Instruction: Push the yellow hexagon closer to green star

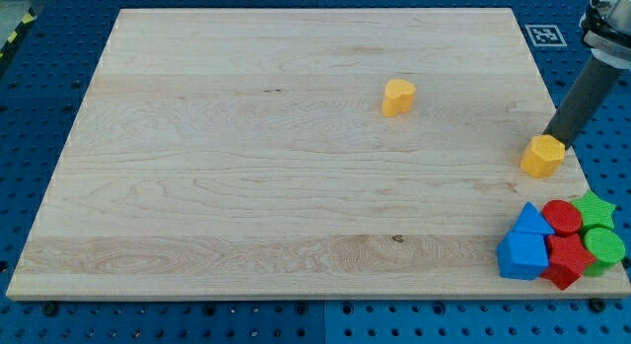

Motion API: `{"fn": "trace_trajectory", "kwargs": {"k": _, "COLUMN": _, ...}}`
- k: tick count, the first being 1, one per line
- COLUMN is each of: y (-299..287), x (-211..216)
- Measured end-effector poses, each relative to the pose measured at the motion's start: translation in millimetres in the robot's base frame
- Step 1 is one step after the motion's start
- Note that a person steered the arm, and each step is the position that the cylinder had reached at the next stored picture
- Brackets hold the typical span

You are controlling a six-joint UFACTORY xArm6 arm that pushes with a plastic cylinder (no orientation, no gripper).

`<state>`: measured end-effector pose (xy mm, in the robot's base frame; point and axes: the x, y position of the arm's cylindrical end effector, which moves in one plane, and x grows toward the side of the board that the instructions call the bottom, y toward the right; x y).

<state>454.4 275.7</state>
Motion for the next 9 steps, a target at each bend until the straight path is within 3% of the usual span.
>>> {"fn": "trace_trajectory", "kwargs": {"k": 2, "y": -33.4, "x": -23.3}}
{"fn": "trace_trajectory", "kwargs": {"k": 3, "y": -44.7, "x": -14.5}}
{"fn": "trace_trajectory", "kwargs": {"k": 6, "y": -36.3, "x": 18.0}}
{"fn": "trace_trajectory", "kwargs": {"k": 9, "y": -7.0, "x": 3.1}}
